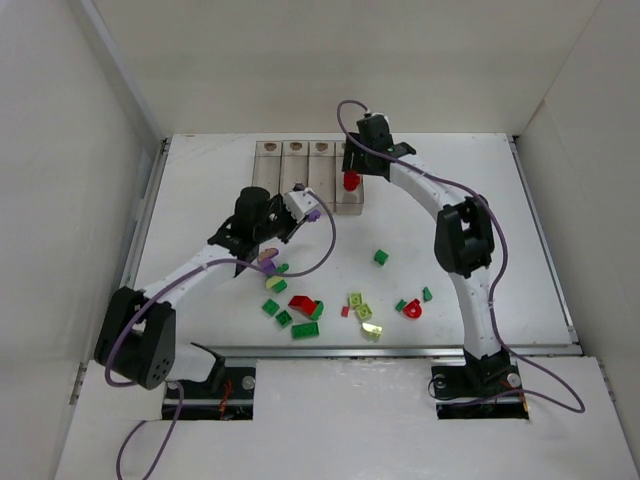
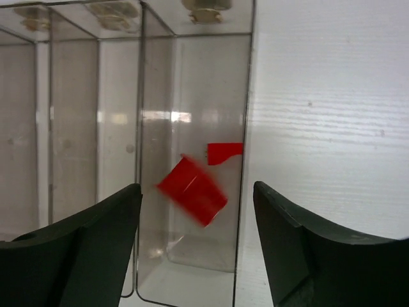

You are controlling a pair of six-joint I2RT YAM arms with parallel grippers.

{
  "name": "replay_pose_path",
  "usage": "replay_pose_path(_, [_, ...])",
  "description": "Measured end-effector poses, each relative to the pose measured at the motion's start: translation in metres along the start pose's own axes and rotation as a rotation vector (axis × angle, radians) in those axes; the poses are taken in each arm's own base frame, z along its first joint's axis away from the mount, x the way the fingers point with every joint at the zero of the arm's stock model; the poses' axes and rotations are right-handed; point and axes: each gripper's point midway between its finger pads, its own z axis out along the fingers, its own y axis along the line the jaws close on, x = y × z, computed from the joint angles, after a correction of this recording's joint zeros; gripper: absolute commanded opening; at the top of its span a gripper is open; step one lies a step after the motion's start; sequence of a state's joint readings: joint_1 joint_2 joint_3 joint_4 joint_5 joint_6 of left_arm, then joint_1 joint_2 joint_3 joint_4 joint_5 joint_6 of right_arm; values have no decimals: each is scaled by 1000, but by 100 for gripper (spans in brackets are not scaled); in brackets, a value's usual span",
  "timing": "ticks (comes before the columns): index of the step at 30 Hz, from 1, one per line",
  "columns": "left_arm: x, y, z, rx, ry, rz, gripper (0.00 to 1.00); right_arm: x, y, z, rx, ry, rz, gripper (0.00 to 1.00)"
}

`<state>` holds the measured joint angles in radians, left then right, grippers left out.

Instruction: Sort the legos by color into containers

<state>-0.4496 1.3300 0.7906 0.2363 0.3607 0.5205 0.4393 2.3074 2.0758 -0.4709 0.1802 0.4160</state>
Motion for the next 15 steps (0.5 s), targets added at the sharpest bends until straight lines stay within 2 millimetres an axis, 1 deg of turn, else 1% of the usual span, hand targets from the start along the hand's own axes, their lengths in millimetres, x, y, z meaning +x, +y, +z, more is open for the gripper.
replay_pose_path(2, [-6,12,11,-31,-2,-10,0,-3,7,-1,-37,3,-16,81])
replay_pose_path(4, [-16,29,23,-64,-10,-27,0,-11,15,-4,-70,-6,-26,85])
replay_pose_path(7, [-27,59,47,-116,-20,-54,0,-25,24,-11,-108,-31,-31,85])
replay_pose_path(9, [-33,78,64,-141,-22,-69,0,-31,26,-14,-125,-40,-35,85])
replay_pose_path(10, [-37,88,74,-152,-27,-74,0,-32,25,-16,-130,-40,-37,85])
replay_pose_path(12, [-39,105,93,-172,-37,-79,0,-31,17,-20,-128,-30,-35,86])
replay_pose_path(15, [-30,117,119,-183,-23,-85,0,-35,-4,-32,-108,-25,-19,86])
